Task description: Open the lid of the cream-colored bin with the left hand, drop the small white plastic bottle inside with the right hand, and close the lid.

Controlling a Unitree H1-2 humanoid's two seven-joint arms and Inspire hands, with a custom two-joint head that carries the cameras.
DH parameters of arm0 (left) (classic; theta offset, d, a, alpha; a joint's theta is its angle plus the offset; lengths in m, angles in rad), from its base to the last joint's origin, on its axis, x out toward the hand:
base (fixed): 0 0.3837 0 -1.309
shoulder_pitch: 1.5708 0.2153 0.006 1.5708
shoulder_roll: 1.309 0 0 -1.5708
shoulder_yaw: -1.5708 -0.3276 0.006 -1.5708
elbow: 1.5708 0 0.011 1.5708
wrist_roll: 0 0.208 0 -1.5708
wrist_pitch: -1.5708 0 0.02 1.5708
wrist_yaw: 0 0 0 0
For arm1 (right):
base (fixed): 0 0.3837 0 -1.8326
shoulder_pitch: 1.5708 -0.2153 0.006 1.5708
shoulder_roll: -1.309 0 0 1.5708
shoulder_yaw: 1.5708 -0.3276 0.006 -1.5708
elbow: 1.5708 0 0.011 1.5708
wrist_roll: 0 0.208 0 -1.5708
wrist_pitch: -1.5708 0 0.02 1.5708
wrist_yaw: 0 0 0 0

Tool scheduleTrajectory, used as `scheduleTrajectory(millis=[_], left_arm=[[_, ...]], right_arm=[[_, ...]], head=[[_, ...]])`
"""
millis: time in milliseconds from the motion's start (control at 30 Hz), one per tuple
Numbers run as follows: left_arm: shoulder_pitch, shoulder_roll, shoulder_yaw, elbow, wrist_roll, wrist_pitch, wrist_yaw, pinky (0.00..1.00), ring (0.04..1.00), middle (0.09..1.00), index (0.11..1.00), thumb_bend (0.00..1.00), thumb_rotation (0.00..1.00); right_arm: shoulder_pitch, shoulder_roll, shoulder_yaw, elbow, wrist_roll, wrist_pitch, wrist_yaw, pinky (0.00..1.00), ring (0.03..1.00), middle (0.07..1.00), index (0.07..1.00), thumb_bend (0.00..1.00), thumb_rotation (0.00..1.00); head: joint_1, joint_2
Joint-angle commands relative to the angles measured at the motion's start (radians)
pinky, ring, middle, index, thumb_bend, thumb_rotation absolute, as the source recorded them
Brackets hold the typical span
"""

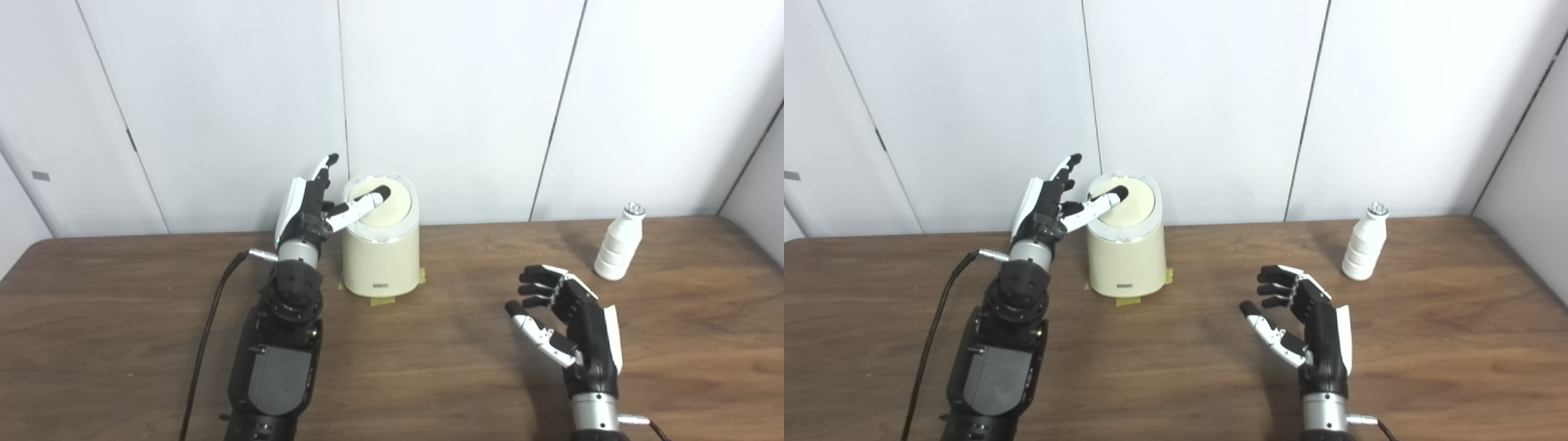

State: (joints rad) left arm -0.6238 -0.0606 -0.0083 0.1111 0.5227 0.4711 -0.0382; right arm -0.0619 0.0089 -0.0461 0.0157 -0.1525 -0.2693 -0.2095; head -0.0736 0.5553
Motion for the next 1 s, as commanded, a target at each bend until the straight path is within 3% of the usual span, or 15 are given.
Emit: scheduleTrajectory(millis=[0,400,700,967], left_arm=[[-0.054,0.004,-0.004,0.006,0.014,-0.002,0.028,0.81,0.944,0.992,0.992,0.78,0.44],[-0.067,-0.009,0.017,0.041,0.062,-0.001,0.007,0.79,0.958,1.0,0.991,0.82,0.37],[-0.065,-0.021,0.026,0.063,0.1,-0.001,-0.003,0.97,1.0,1.0,0.984,0.86,0.26],[-0.075,-0.029,0.029,0.082,0.132,-0.002,0.003,1.0,1.0,1.0,0.984,0.83,0.22]], right_arm=[[0.009,-0.003,0.003,0.038,-0.026,-0.031,-0.006,0.5,0.584,0.617,0.606,0.33,0.06],[0.009,-0.002,0.003,0.037,-0.019,-0.027,-0.003,0.5,0.59,0.623,0.609,0.34,0.07],[0.013,0.002,0.004,0.03,-0.019,-0.024,-0.004,0.5,0.591,0.622,0.607,0.33,0.07],[0.015,0.004,0.005,0.022,-0.02,-0.02,-0.003,0.5,0.592,0.625,0.609,0.33,0.06]], head=[[-0.002,0.001],[-0.003,0.001],[-0.009,0.004],[-0.01,0.007]])
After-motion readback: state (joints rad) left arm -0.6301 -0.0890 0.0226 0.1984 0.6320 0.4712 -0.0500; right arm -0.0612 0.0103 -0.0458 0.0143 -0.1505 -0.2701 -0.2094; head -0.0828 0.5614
